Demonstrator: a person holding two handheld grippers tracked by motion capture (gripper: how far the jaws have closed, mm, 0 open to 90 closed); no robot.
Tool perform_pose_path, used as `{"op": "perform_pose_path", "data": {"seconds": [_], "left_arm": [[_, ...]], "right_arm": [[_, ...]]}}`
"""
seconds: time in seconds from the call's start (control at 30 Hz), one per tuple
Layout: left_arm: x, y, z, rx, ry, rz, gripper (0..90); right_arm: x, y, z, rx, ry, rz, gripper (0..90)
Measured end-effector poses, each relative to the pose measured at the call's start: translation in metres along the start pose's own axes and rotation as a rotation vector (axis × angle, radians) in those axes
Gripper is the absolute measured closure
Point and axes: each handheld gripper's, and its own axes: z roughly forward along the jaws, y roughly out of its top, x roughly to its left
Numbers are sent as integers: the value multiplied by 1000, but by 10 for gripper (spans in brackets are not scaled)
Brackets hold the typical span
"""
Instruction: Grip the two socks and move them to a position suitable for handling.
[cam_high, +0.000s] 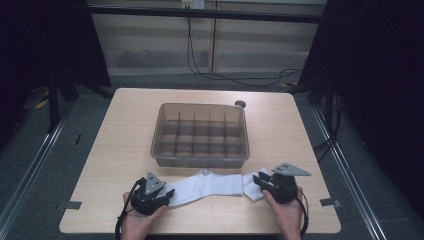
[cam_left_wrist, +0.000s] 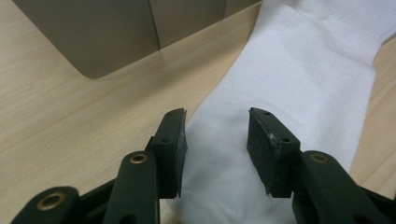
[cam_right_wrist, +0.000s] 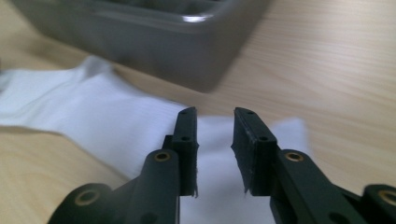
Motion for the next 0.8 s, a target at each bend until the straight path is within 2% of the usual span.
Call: {"op": "perform_pose_path", "data": {"seconds": [0.03, 0.07, 0.1, 0.2, 0.23, 0.3, 0.33, 0.37, 0.4, 0.47, 0.53, 0.67, 0.73, 0.8], "left_arm": [[-1, 2, 0, -9, -2, -11, 567], [1, 5, 1, -18, -7, 3, 567], [1, 8, 3, -21, -21, -3, 578], [2, 16, 8, 1, -12, 20, 606], [2, 16, 9, 8, -9, 16, 615], [3, 16, 10, 32, 28, 22, 631], [4, 14, 10, 42, 30, 16, 634], [5, 12, 10, 38, 21, 18, 640], [5, 8, 9, 13, 9, -6, 650], [6, 7, 8, 11, 3, -15, 649], [6, 4, 7, 3, 12, -22, 646], [1, 2, 4, 4, 42, 0, 647], [1, 2, 4, 8, 24, -2, 647], [1, 3, 4, 12, 24, -4, 642]], "right_arm": [[7, 4, 9, 9, 39, -24, 755], [11, 6, 16, 13, 59, -37, 771], [16, 8, 24, 31, 75, -61, 787], [27, 13, 45, 64, 115, -98, 816], [30, 13, 53, 82, 128, -103, 820], [35, 12, 61, 121, 108, -130, 826], [37, 10, 63, 137, 104, -150, 828], [38, 8, 63, 142, 105, -158, 830], [39, 6, 61, 137, 106, -147, 830], [41, 3, 58, 129, 107, -146, 826], [42, -2, 53, 126, 110, -145, 824], [38, -9, 44, 116, 93, -134, 808], [35, -9, 40, 128, 86, -129, 788], [30, -6, 34, 108, 76, -120, 758]]}}
